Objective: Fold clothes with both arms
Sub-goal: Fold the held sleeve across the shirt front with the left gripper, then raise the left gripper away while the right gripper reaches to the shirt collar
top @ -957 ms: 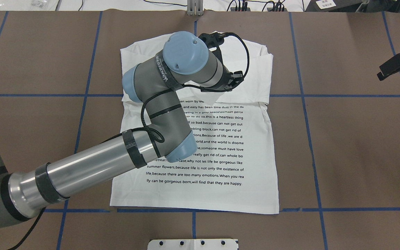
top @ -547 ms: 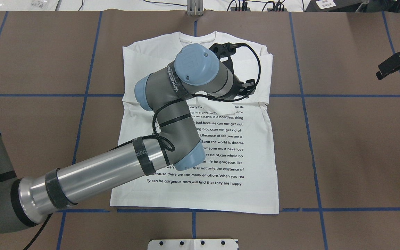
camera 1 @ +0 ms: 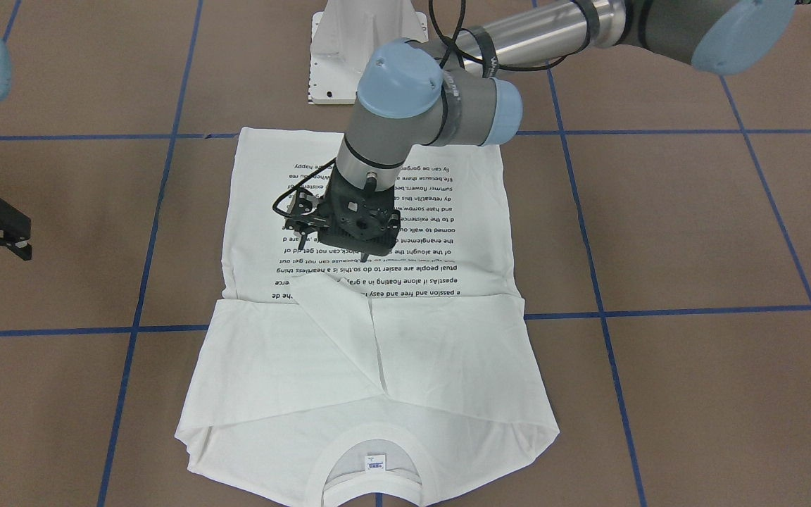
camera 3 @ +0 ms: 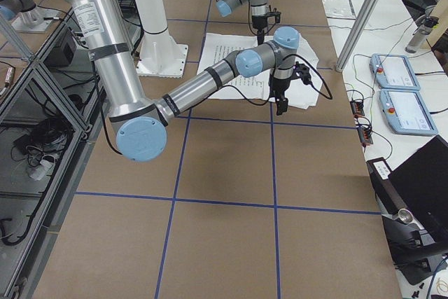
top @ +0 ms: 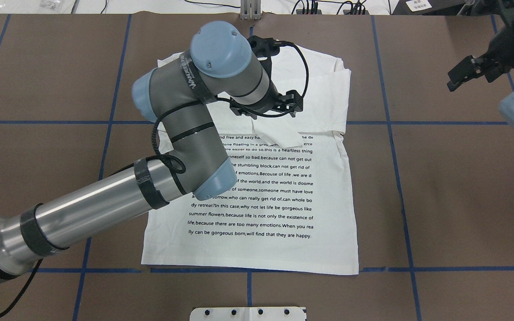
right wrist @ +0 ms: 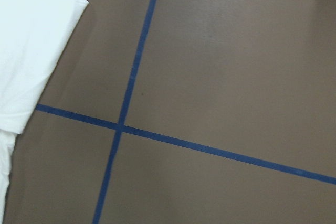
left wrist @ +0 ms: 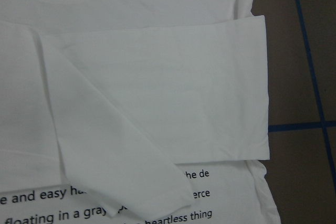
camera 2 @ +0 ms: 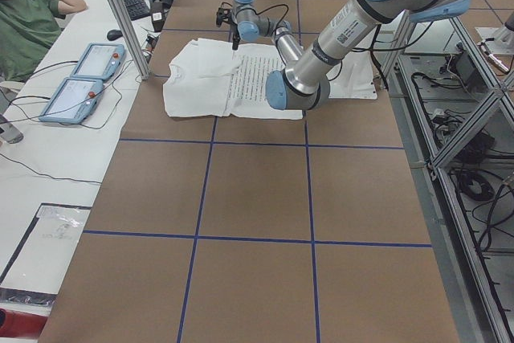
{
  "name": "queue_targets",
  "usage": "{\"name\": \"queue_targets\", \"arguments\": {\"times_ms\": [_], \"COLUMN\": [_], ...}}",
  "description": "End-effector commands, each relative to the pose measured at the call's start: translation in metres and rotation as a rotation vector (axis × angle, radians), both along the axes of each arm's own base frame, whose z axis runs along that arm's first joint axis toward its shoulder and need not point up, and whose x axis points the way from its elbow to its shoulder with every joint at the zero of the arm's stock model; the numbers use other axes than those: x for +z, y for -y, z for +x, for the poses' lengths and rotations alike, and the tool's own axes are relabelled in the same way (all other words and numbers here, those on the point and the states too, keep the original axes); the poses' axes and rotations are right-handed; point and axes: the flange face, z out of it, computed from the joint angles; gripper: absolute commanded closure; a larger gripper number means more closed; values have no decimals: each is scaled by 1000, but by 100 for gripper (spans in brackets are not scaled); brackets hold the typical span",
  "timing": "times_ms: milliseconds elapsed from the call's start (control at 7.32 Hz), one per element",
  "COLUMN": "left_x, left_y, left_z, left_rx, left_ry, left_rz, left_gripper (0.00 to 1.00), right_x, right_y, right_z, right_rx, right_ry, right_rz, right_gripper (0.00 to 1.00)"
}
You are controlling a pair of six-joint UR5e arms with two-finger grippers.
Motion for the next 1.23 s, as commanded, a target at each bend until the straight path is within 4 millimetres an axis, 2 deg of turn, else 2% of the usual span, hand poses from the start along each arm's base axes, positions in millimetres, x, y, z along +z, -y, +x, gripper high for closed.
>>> {"name": "queue_targets", "arguments": {"times_ms": [0,137,547,684,820,957,1094], "left_x": [69,94,180,202,206,208,208], "left_y": [14,24,56,57,57,57,57], "left_z": [-76,-104,-213,-224,-226,-226,-227], "left_rx": [61,63,166,190,189,189,188], "left_ry": [55,86,188,215,216,216,216], "left_rz": [100,138,319,343,343,343,343], "left_gripper": [0,0,0,0,0,0,0], "right_x": [-59,-81,-166,-187,-203,-210,-202], "right_y": [5,14,41,42,36,26,19], "right_z": [-90,-129,-253,-290,-331,-370,-401], "right_rx": [33,48,111,125,120,114,107], "right_ry": [-10,-25,-96,-129,-182,-243,-262], "right_rz": [-6,-12,7,19,62,107,162], "right_gripper": [0,0,0,0,0,0,0]}}
